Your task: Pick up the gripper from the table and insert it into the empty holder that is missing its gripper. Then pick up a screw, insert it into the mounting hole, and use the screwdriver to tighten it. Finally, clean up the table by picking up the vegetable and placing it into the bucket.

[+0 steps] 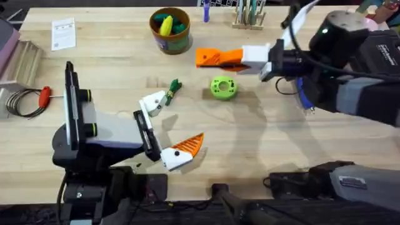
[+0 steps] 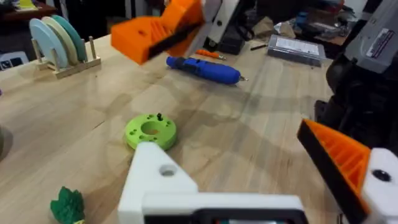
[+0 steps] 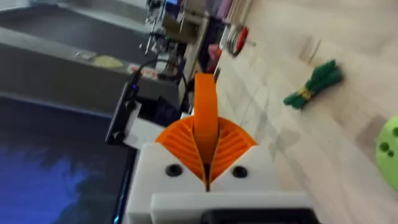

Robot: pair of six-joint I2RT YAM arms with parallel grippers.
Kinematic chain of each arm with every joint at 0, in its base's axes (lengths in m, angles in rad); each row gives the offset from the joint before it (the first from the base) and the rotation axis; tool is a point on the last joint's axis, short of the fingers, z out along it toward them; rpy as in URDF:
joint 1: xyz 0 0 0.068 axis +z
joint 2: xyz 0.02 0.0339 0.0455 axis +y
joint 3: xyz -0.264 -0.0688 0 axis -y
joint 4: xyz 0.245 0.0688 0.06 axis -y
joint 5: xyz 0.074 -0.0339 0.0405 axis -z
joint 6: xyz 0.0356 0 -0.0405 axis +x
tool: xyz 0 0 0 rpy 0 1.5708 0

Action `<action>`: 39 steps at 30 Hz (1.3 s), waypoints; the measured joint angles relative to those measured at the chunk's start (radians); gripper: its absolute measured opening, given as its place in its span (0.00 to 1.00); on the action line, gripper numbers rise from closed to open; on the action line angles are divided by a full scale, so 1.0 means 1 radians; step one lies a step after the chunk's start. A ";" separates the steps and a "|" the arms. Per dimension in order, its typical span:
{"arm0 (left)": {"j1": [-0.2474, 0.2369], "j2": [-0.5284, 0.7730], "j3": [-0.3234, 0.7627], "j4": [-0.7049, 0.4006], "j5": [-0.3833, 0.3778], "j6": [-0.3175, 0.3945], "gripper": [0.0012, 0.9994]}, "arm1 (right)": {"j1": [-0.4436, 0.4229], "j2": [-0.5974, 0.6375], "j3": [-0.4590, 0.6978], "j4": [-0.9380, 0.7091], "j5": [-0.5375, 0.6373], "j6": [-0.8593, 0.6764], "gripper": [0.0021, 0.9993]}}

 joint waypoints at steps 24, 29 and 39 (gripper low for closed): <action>0.000 0.000 0.000 0.000 0.000 0.000 0.99 | 0.130 0.255 0.012 0.081 -0.298 0.100 0.01; 0.000 0.000 0.000 0.000 0.000 0.000 0.99 | 0.176 0.273 0.051 0.083 -0.316 0.138 0.01; 0.000 0.000 0.000 0.000 0.000 0.000 0.99 | 0.241 0.313 0.105 0.083 -0.323 0.201 0.01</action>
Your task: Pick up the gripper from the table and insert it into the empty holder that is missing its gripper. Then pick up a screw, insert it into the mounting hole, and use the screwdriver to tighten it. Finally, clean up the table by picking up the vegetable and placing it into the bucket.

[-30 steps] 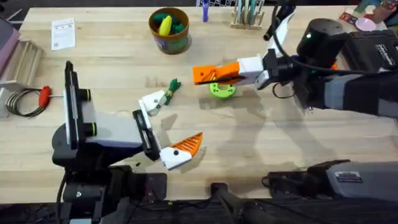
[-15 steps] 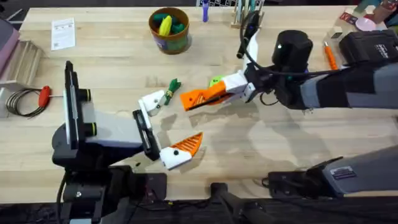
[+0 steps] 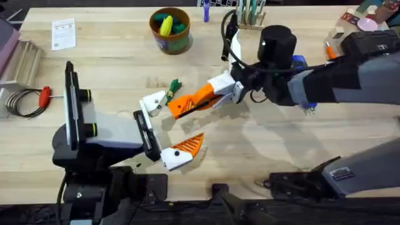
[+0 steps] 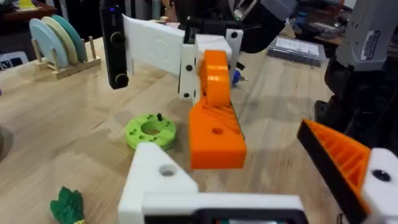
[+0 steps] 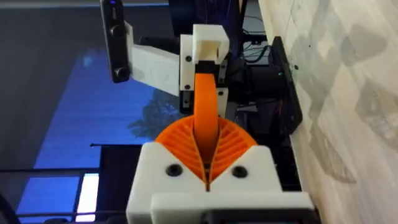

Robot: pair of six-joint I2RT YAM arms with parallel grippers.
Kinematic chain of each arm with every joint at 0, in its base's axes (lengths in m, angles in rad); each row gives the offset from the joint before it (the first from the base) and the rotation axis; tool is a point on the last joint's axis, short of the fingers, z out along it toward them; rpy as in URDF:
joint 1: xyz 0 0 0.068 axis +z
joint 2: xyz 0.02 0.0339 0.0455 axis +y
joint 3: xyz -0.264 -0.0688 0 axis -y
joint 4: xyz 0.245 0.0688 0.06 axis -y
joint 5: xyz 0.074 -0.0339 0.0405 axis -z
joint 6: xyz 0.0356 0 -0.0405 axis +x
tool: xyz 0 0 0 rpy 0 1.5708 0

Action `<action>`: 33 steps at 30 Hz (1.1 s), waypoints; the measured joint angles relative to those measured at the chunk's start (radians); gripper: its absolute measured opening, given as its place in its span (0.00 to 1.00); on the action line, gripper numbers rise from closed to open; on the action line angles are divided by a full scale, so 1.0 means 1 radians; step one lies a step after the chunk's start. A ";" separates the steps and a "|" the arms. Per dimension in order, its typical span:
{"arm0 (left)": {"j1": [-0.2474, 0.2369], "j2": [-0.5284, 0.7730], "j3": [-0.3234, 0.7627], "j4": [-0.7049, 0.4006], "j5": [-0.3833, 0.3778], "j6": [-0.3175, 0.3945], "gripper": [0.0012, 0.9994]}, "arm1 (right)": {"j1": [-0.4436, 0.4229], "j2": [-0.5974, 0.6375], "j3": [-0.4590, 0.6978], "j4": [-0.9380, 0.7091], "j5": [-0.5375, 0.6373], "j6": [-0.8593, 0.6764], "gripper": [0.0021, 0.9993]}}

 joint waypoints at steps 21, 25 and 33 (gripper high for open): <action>0.000 0.000 0.000 0.000 0.000 0.000 0.99 | 0.052 0.032 0.011 0.101 0.103 0.061 0.01; 0.000 0.000 0.000 0.000 0.000 0.004 0.99 | 0.054 0.032 0.011 0.113 0.113 0.087 0.01; 0.000 0.000 0.000 0.000 -0.001 0.004 0.99 | 0.063 0.033 0.011 0.122 0.141 0.111 0.01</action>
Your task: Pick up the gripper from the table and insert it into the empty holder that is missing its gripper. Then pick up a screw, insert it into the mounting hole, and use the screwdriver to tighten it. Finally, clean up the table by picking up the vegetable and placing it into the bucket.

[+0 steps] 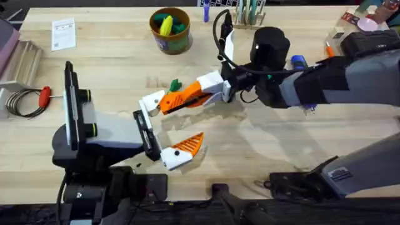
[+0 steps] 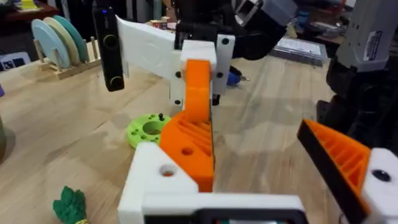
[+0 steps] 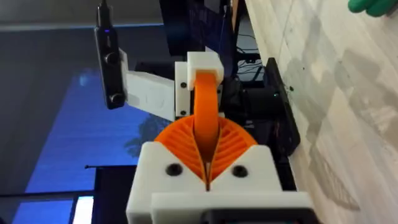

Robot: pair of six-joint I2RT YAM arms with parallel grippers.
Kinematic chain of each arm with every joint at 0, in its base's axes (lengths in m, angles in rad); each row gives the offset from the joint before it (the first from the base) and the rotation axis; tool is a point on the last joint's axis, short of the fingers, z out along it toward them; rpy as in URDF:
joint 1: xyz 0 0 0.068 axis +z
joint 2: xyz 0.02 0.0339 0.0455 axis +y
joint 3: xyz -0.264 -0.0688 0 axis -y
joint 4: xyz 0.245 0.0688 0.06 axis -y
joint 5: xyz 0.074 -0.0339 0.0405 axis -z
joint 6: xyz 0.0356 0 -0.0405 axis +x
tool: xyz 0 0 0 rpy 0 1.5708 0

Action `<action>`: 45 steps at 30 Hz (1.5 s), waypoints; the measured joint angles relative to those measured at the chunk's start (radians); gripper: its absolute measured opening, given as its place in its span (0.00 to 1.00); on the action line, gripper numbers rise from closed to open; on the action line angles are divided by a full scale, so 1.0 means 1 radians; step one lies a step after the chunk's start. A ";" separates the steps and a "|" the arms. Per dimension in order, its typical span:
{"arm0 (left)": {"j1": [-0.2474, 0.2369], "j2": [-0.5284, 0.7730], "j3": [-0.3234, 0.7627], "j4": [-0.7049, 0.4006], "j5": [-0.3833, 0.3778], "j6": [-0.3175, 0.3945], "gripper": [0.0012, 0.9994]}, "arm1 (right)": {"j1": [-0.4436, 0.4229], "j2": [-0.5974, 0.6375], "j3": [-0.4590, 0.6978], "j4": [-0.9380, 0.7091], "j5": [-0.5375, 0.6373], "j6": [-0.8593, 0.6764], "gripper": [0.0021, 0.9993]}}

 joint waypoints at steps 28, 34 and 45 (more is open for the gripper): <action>0.012 0.000 0.000 0.006 -0.043 -0.008 0.99 | 0.025 0.065 0.006 0.160 0.036 0.050 0.01; 0.008 0.000 0.000 0.003 -0.022 0.000 0.99 | 0.045 0.078 0.033 0.162 0.015 0.053 0.01; 0.006 0.000 0.000 0.002 -0.014 0.004 0.99 | 0.046 0.080 0.036 0.161 0.011 0.090 0.01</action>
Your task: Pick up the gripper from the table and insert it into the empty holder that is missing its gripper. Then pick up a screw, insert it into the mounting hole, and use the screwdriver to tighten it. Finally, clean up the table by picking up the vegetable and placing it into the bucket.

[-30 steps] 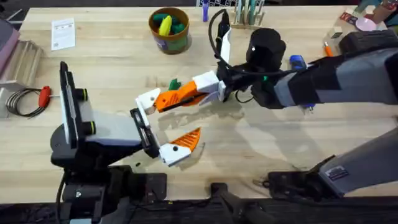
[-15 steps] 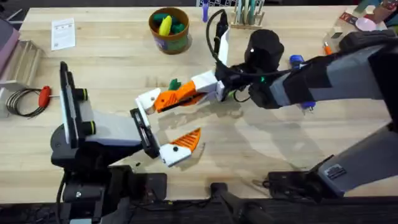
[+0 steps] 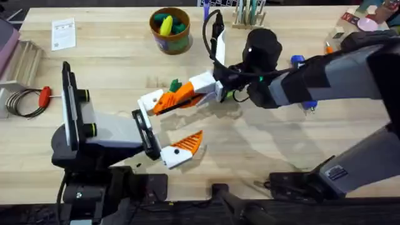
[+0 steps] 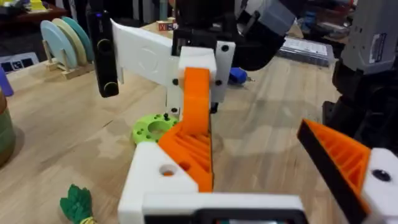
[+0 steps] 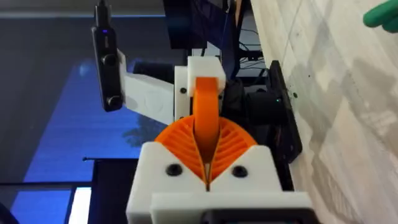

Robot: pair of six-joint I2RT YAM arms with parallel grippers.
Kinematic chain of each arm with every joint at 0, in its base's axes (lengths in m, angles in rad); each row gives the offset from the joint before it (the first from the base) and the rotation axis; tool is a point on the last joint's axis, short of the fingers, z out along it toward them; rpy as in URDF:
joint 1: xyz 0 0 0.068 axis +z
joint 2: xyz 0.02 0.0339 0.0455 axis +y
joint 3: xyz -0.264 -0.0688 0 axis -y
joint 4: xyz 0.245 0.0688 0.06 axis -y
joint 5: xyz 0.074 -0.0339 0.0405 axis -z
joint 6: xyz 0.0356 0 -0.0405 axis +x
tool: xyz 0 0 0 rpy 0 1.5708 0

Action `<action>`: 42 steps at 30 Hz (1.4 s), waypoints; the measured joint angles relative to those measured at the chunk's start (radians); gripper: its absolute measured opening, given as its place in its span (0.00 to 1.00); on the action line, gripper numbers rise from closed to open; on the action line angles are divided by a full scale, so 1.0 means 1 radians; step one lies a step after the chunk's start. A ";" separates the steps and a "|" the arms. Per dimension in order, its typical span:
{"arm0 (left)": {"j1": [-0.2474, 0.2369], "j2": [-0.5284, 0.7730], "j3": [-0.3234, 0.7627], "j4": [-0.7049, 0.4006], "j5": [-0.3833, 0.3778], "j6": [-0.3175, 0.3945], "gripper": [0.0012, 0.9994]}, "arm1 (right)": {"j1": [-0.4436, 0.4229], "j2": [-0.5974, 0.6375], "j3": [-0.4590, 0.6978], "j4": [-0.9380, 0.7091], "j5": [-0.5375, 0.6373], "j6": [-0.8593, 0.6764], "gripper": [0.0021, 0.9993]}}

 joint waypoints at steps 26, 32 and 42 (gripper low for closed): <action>0.001 0.000 0.000 0.003 -0.028 0.011 0.99 | 0.030 0.051 0.096 -0.056 0.013 0.023 0.01; 0.004 0.000 0.000 0.005 -0.037 0.011 0.99 | 0.034 0.051 0.105 -0.073 0.022 0.023 0.01; 0.006 0.000 0.000 0.005 -0.042 0.011 0.99 | 0.037 0.051 0.109 -0.079 0.029 0.023 0.01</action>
